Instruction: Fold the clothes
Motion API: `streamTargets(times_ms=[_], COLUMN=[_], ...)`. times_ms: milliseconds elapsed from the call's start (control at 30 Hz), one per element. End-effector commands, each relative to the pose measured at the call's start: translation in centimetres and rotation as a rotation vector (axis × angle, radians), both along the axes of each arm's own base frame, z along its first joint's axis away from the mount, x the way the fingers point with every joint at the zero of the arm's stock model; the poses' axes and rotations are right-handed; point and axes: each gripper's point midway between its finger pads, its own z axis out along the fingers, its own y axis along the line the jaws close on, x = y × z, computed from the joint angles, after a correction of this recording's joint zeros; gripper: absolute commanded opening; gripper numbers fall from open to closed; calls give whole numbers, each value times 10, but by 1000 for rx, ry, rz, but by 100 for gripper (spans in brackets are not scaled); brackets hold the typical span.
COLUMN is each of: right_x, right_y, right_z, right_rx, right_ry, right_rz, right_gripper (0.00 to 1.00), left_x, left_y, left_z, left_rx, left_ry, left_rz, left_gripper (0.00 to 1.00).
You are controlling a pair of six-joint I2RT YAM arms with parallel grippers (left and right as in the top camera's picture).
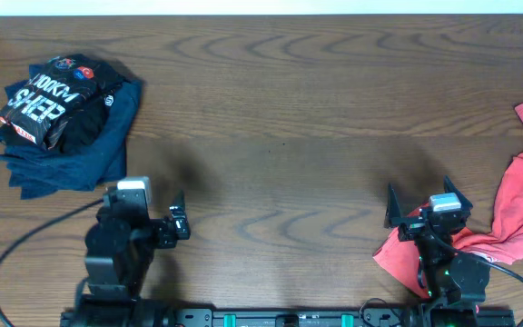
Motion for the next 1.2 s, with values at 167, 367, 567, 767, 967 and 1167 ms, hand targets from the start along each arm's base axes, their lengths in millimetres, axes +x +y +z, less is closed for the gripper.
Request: streamTargets(times_ms=[167,367,567,767,967,1167], right_x=[-1,-1,-1,-1,-1,-1], right_y=[2,2,2,2,2,2], right_z=[1,1,1,1,1,1], right_rx=[16,16,16,16,16,16], right_ry=[-4,-4,-4,-4,-4,-4], right_rz=[11,11,11,10,11,11], right_gripper=[99,99,99,99,99,99], left_x=[13,22,21,19,19,19], left_y=[10,10,10,10,10,10], left_z=[-19,-22,-15,-31,-31,-32], left_rx=[60,115,243,239,238,238], left_ry=[-218,-355,-420,-355,-354,-351], left_rz=[20,6,-28,-36,-36,-36], left_gripper=[98,98,98,98,98,98])
